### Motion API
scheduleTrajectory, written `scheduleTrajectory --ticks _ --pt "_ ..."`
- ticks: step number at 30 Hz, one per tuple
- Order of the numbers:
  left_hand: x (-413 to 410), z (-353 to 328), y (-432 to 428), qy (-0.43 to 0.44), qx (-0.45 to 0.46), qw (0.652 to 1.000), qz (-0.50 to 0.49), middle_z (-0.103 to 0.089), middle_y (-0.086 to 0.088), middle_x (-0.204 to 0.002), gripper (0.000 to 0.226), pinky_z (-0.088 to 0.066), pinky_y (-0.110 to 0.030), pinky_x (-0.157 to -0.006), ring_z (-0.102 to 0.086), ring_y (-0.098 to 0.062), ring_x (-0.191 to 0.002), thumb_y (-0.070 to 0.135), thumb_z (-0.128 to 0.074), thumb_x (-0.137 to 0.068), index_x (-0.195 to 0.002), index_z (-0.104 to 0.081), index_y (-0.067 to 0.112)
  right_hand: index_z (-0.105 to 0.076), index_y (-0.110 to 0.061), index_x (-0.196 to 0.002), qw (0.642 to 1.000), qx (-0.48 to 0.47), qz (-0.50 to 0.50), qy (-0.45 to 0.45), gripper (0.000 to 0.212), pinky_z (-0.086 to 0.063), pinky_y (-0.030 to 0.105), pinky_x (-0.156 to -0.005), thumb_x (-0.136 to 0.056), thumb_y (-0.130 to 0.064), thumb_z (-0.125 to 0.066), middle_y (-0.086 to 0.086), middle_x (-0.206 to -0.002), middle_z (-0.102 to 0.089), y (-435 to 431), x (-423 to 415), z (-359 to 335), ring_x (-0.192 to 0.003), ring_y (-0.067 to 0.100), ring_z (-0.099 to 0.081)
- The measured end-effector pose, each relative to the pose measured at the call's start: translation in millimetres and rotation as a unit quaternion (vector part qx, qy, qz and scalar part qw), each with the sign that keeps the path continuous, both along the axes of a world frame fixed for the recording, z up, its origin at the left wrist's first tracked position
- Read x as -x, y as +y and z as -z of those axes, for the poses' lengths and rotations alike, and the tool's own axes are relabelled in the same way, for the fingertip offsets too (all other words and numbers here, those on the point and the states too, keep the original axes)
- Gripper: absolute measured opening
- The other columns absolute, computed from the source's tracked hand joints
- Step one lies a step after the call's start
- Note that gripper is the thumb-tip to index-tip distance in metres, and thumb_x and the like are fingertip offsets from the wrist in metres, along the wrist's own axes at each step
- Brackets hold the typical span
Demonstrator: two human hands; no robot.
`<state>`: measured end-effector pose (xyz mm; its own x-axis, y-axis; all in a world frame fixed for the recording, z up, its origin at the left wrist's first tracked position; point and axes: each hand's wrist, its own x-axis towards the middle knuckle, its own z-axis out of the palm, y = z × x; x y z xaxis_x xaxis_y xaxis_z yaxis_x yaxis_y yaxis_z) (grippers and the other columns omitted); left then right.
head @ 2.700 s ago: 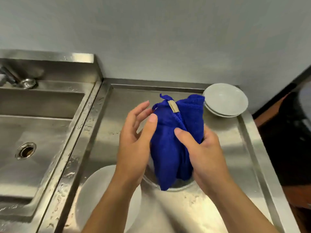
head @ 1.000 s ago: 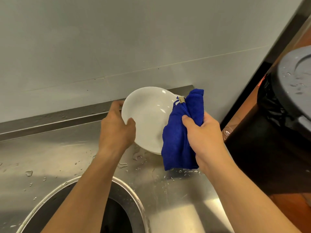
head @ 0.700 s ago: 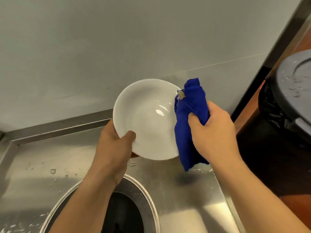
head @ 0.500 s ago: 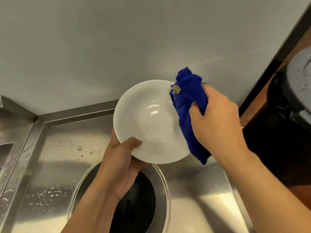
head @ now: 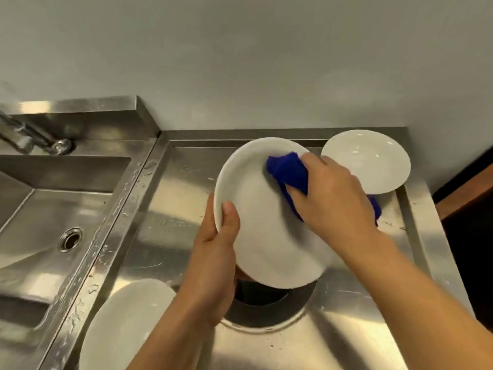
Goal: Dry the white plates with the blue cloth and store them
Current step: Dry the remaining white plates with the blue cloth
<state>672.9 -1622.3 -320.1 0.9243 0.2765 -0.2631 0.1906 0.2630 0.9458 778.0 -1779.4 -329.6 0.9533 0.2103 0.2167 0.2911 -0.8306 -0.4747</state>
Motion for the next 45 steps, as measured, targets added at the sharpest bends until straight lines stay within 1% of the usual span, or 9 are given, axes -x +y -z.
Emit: scheduleTrajectory --ticks 3,8,13,17,20,23,27,38,45 --pt "16 -2 4 -0.002 0.027 0.999 -0.028 -0.082 0.008 -0.114 0.042 -0.066 -0.031 -0.080 -0.078 -0.014 -0.107 0.054 -0.053 -0.087 -0.125 -0.068 0.045 -0.059 -0.036 -0.098 0.975 -0.163 -0.125 0.084 0.022 -0.046 0.028 -0.062 -0.097 -0.057 -0.051 -0.016 -0.083 -0.065 56 31 -19 -0.073 0.007 -0.062" --pt "42 -14 49 -0.037 -0.057 0.995 -0.067 -0.079 0.016 -0.115 0.030 -0.063 -0.032 -0.068 -0.078 -0.010 -0.102 0.059 -0.053 -0.096 -0.125 -0.063 0.061 -0.055 -0.034 -0.089 0.986 0.060 -0.131 0.090 0.014 -0.043 0.032 -0.057 -0.091 -0.045 -0.062 -0.008 -0.079 -0.064 44 42 -5 -0.075 0.024 -0.065" --pt "46 -2 47 0.010 -0.020 0.997 -0.075 -0.082 0.004 -0.116 0.031 -0.063 -0.043 -0.090 -0.077 -0.018 -0.112 0.047 -0.048 -0.107 -0.130 -0.068 0.039 -0.060 -0.030 -0.097 0.962 -0.175 -0.178 0.110 0.018 -0.049 0.033 -0.062 -0.096 -0.048 -0.054 -0.011 -0.082 -0.067 107 61 -12 -0.072 0.014 -0.063" --pt "57 -10 80 -0.027 -0.046 0.995 -0.081 -0.081 0.011 -0.111 0.026 -0.062 -0.029 -0.063 -0.079 -0.011 -0.096 0.056 -0.055 -0.099 -0.122 -0.068 0.053 -0.055 -0.030 -0.093 0.962 0.113 -0.221 0.115 0.022 -0.046 0.034 -0.060 -0.092 -0.053 -0.056 -0.003 -0.087 -0.072 77 61 0 -0.077 0.024 -0.069" --pt "62 -2 70 0.000 -0.022 0.999 -0.049 -0.082 0.011 -0.111 0.024 -0.063 -0.031 -0.061 -0.081 -0.011 -0.094 0.049 -0.052 -0.103 -0.110 -0.073 0.058 -0.055 -0.020 -0.109 0.997 0.055 -0.059 0.012 0.027 -0.045 0.038 -0.067 -0.099 -0.045 -0.054 0.008 -0.101 -0.072 101 39 -10 -0.084 0.035 -0.066" --pt "61 -3 82 -0.005 0.014 0.997 -0.081 -0.084 0.002 -0.105 0.030 -0.065 -0.029 -0.066 -0.081 -0.015 -0.094 0.038 -0.048 -0.107 -0.112 -0.078 0.036 -0.058 -0.035 -0.102 0.968 -0.118 -0.207 0.075 0.021 -0.048 0.033 -0.062 -0.096 -0.053 -0.050 -0.010 -0.086 -0.071 140 66 -20 -0.075 0.016 -0.067" --pt "88 -7 116 -0.023 -0.020 0.991 -0.131 -0.081 0.010 -0.113 0.038 -0.063 -0.029 -0.061 -0.079 -0.014 -0.097 0.057 -0.059 -0.089 -0.125 -0.069 0.049 -0.050 -0.035 -0.090 0.955 0.095 -0.276 0.053 0.020 -0.049 0.033 -0.058 -0.094 -0.054 -0.051 -0.012 -0.078 -0.065 117 78 -6 -0.068 0.019 -0.064" --pt "174 56 179 0.104 -0.020 0.959 -0.263 -0.078 0.013 -0.115 0.023 -0.064 -0.056 -0.086 -0.073 -0.025 -0.110 0.059 -0.055 -0.086 -0.106 -0.066 0.063 -0.053 -0.028 -0.075 0.952 -0.138 -0.192 0.195 0.029 -0.040 0.006 -0.056 -0.097 -0.045 -0.055 -0.012 -0.067 -0.064 194 132 21 -0.066 -0.007 -0.057" --pt "206 101 212 0.178 -0.153 0.927 -0.294 -0.073 0.024 -0.087 0.022 -0.054 -0.021 -0.056 -0.071 -0.002 -0.084 0.040 -0.050 -0.110 -0.096 -0.059 0.055 -0.053 -0.028 -0.078 0.939 -0.110 -0.211 0.247 0.022 -0.041 0.008 -0.051 -0.098 -0.037 -0.057 -0.008 -0.069 -0.061 236 160 66 -0.058 0.009 -0.056"
